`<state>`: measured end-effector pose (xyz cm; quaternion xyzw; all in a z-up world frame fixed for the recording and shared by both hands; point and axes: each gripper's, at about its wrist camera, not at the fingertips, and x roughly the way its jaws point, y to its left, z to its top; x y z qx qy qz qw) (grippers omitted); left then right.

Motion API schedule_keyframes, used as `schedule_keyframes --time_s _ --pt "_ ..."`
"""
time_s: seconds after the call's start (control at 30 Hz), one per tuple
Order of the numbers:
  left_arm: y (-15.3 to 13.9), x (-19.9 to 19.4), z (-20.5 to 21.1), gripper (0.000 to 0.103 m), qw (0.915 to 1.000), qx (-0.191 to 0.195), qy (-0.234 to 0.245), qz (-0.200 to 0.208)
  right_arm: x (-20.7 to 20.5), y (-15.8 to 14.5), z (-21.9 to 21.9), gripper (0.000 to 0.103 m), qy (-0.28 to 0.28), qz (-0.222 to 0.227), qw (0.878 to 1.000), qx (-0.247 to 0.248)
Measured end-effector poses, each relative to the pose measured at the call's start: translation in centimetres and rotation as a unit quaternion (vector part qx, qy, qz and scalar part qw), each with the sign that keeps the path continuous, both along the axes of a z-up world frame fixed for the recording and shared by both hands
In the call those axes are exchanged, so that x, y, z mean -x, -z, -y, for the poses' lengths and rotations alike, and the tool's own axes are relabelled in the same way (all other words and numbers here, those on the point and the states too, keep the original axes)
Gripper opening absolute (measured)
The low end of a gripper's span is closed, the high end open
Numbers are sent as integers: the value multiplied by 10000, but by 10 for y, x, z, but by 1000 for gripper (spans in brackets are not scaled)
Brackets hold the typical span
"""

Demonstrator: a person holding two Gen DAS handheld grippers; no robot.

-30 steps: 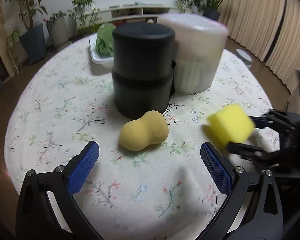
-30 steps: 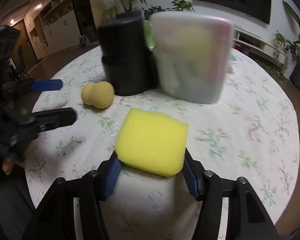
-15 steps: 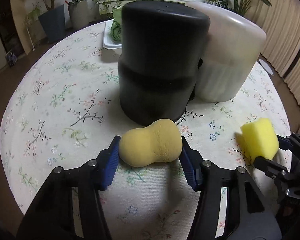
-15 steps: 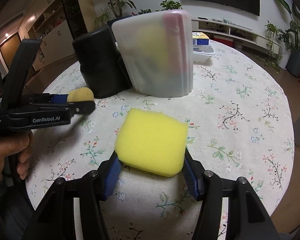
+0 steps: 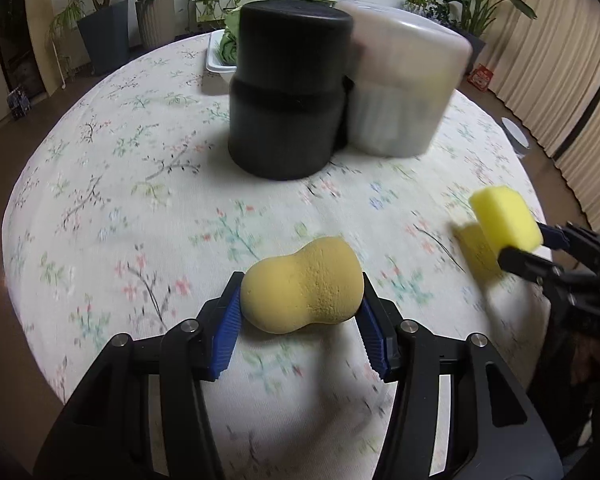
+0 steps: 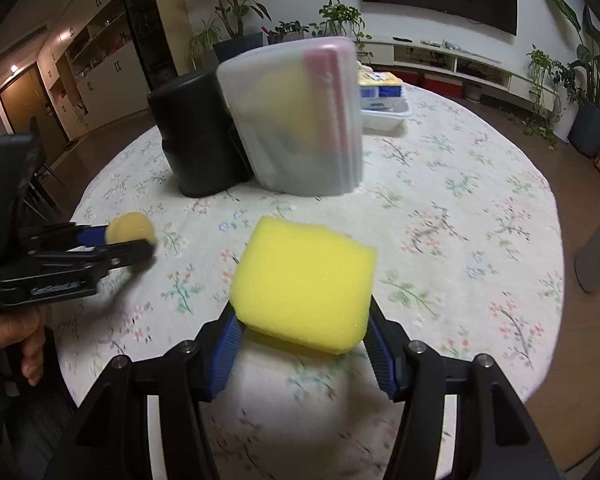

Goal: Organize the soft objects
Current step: 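Carry the gourd sponge and square sponge into the white tray and release both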

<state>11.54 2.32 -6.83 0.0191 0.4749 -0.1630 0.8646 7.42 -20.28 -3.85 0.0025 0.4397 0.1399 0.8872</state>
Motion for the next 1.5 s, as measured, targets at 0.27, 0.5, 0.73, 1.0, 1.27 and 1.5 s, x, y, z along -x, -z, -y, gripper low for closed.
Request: schedule_keyframes --time_s 0.27,0.5,0.73,1.0,1.27,1.5 --pt "-12 21 3 50 9996 135 205 -101 14 -8 16 60 -69 -171 9997 142" --pt "-27 22 -5 50 9988 298 345 -195 8 -27 41 60 -18 -179 9995 263" --pt "-57 -13 -31 50 9993 302 192 93 -19 -48 84 60 350 -24 9982 477" --pt "-110 -101 -67 50 9979 369 -114 524 -80 -78 132 60 673 244 9950 702" --pt "-134 -208 -45 50 9976 322 203 581 -184 -114 149 60 585 437 9939 828" --pt "-122 -274 14 50 9961 95 738 476 -276 -127 99 60 -70 514 9948 875"
